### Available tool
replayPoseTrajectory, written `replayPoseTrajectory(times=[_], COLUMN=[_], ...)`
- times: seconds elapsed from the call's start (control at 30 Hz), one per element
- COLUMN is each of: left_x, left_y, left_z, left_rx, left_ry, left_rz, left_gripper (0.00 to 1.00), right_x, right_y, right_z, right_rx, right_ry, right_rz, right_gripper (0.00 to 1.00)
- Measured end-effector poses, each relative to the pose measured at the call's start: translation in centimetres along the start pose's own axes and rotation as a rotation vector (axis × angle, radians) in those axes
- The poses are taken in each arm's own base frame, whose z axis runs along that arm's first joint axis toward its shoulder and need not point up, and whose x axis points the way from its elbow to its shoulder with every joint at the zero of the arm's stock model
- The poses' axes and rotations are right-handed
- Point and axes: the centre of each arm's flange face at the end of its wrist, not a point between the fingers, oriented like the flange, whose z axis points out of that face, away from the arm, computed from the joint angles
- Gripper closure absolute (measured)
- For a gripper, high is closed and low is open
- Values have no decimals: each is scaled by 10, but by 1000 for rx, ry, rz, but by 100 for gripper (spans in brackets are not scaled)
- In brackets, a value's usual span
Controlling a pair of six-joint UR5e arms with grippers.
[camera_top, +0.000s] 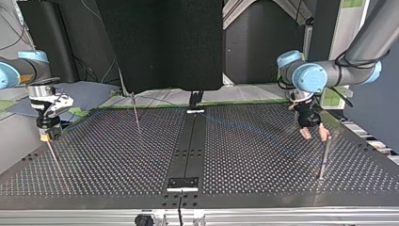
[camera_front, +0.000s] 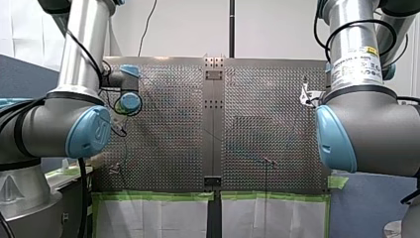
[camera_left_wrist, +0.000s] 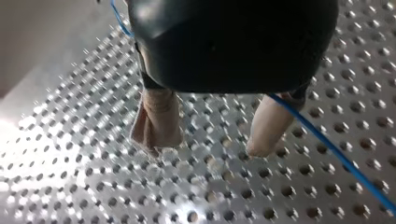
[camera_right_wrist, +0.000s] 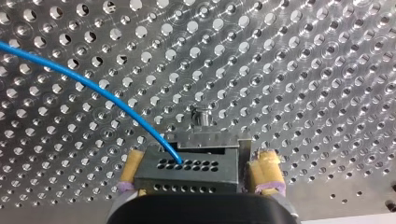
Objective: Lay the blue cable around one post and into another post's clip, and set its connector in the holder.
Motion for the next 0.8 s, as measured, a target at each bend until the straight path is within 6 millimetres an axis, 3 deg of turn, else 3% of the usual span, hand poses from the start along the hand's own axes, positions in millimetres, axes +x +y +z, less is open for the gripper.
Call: replayPoseTrajectory(times=[0.47,0.8], left_x=[2,-17], left_y=[2,-11], left_z=[-20,-48], left_rx=[15,57], left_ry=[41,31], left_rz=[-7,1], left_gripper=[0,0], right_x=[0,0], right_y=[0,0], right_z=[0,0], right_rx=[0,0], right_ry=[0,0], right_rz=[0,0], right_gripper=[0,0])
